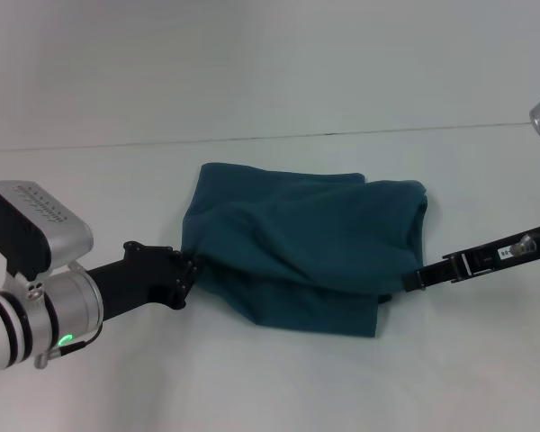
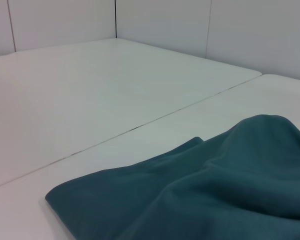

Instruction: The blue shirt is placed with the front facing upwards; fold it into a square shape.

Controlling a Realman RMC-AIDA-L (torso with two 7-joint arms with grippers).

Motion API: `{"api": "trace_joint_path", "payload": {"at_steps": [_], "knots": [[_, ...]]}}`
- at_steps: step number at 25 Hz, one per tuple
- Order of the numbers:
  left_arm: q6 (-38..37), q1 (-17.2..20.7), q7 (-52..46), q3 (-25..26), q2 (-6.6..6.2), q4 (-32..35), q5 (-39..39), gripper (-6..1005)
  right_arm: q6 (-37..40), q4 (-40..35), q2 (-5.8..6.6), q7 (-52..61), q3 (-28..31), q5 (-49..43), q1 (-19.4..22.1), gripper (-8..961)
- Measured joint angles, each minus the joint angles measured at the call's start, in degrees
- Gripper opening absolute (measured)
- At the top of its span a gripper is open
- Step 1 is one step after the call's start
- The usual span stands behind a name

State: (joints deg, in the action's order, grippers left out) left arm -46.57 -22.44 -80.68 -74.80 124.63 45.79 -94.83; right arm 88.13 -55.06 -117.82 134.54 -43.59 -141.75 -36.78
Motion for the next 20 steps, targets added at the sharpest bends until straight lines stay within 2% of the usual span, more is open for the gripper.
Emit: {"api": "trace_joint_path", "payload": {"at_steps": [3,14,19,20], "knots": [[0.00,0.01,0.00,0.00,0.00,0.00,0.00,51,-0.06,0.01,-0.16,-0.01,0.00,0.06,-0.08,443],[-0.01,0.03,0.00,0.01,0.00,0.00,0.00,51,-0.08,0.05,-0.15,-0.03,0.00,-0.05,-0.19,196],[-0.01,0.03,0.00,0.25,0.00,0.00,0.00,51,-0.97,0.05,0.12,-0.05,-0.01,-0.22,0.46,19],[0.00,0.03,0.00,0.35,0.00,0.00,0.00,51,-1.19,0.05,0.26,-0.05,-0.01,-0.22,0.62,21]]}}
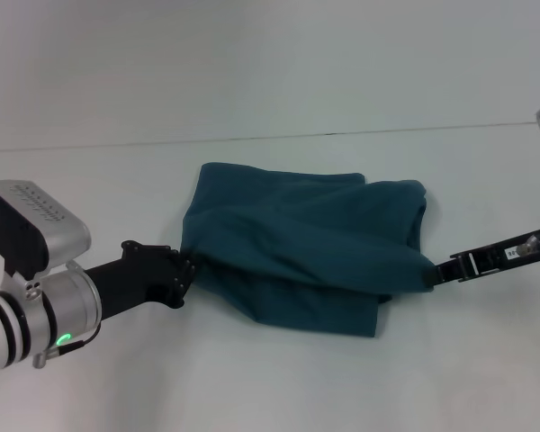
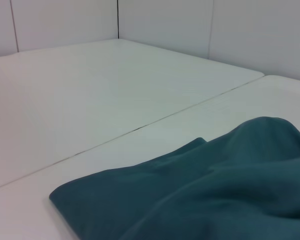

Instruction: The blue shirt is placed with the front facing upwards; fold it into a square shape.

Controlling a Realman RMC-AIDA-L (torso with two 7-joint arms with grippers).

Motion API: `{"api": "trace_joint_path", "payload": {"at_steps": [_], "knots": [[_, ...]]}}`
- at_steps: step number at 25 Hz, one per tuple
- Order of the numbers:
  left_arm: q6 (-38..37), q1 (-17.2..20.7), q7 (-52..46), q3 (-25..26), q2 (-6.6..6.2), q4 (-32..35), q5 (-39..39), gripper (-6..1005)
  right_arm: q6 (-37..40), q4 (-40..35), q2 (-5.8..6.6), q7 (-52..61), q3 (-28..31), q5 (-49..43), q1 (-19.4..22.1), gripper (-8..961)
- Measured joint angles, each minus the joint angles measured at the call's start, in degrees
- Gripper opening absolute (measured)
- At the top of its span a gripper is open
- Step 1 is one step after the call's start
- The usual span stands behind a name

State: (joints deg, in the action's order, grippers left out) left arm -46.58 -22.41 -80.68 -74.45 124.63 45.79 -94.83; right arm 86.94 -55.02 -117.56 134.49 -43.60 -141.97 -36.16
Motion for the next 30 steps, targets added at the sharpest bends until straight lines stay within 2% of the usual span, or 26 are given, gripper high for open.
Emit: {"api": "trace_joint_path", "payload": {"at_steps": [13,24,30], "knots": [[1.58,0.29,0.00,1.60,0.00,-1.79,3.91,52,1.32,0.00,0.87,-1.32,0.00,-0.40,2.35,53],[1.68,0.42,0.00,2.36,0.00,-3.03,5.82,66,4.72,-0.21,-0.09,-4.74,0.08,-0.19,2.47,80],[1.67,0.44,0.00,2.33,0.00,-3.03,5.98,81,4.98,-0.84,1.03,-5.14,1.35,1.20,2.31,94]]}}
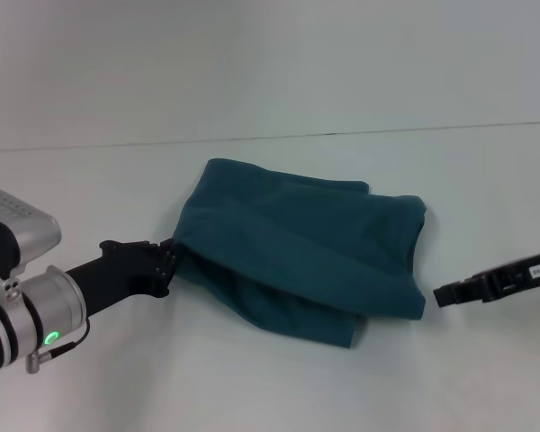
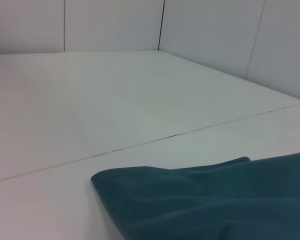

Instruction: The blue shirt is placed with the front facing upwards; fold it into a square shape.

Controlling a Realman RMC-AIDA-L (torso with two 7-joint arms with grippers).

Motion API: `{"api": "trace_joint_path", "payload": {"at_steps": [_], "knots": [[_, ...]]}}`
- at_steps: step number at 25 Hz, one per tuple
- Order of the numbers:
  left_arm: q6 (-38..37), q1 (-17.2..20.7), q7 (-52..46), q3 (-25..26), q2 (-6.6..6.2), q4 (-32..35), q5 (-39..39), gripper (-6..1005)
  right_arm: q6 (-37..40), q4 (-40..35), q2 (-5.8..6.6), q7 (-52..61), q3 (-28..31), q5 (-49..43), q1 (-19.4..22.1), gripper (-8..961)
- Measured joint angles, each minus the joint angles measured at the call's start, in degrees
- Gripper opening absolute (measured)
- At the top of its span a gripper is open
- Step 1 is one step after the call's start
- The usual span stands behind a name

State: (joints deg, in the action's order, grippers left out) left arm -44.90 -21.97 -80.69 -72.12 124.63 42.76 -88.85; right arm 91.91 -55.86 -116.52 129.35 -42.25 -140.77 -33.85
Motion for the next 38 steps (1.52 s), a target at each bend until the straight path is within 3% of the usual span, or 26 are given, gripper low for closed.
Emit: {"api": "trace_joint_path", "payload": {"at_steps": [4,8,16,24,29,34,38], "knots": [[0.02,0.00,0.00,-0.12,0.00,0.00,0.00,91,1.13,-0.06,1.30,-0.32,0.85,2.39,0.11,104],[0.02,-0.12,0.00,0.03,0.00,-0.17,0.33,100,2.75,-1.28,2.28,-1.29,1.78,4.54,0.34,263],[-0.44,-0.48,0.35,-0.01,0.00,-1.06,0.96,120,3.66,-3.09,2.34,-7.46,8.42,11.25,1.39,583],[-2.15,-0.53,0.36,-0.23,0.00,-1.29,2.22,140,1.43,-3.23,2.10,-8.48,8.31,11.90,0.97,817],[-4.41,-0.53,1.74,-0.11,-0.06,-1.29,2.17,286,0.19,-3.37,2.15,-8.68,8.28,11.93,0.53,912],[-5.18,-0.08,3.13,0.57,-0.08,-1.12,1.76,464,-0.75,-3.29,2.26,-9.03,8.66,11.93,0.27,906],[-7.07,0.12,3.66,4.44,-0.13,-0.91,2.31,645,-2.39,-3.08,2.12,-9.31,8.58,11.93,0.14,910]]}}
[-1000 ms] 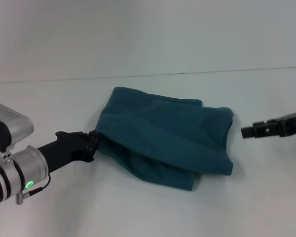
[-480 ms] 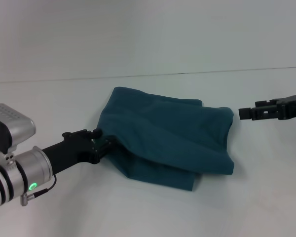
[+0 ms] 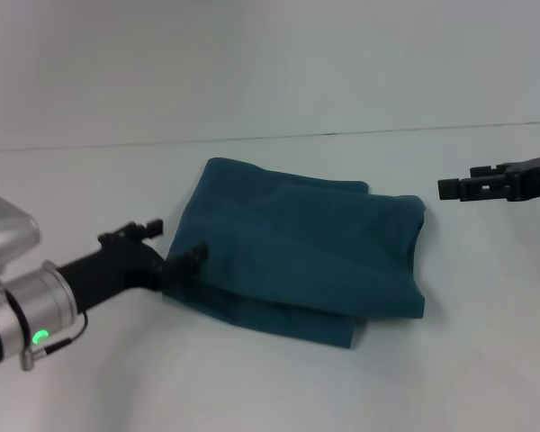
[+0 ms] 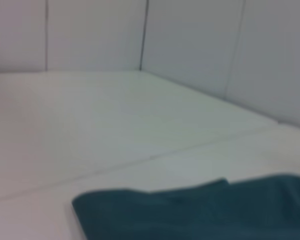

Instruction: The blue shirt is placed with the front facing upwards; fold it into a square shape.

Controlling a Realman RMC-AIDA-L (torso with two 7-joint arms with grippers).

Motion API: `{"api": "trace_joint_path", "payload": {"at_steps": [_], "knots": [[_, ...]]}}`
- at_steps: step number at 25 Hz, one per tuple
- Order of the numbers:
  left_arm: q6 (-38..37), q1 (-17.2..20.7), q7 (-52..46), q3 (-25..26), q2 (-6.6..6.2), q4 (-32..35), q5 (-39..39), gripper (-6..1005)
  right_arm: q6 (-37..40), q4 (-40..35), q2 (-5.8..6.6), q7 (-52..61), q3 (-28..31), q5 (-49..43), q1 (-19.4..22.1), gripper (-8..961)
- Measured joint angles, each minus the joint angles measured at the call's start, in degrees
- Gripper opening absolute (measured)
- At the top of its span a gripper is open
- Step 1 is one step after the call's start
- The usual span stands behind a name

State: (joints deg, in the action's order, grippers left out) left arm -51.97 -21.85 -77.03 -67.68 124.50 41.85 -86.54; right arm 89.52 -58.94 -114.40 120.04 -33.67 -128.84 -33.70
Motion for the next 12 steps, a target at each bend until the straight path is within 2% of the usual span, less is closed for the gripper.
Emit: {"api": "trace_joint_path", "payload": {"at_steps": [5,12], "knots": [[-2.06,-1.55,0.00,3.03,-0.30,-0.27,3.41,828,-3.54,0.86,-1.16,-2.81,0.36,2.06,0.18,907],[2.98,-6.25,-1.08,3.24,-0.39,-2.77,5.22,853,-8.54,4.53,-3.70,-15.34,0.19,5.19,0.56,901]]}}
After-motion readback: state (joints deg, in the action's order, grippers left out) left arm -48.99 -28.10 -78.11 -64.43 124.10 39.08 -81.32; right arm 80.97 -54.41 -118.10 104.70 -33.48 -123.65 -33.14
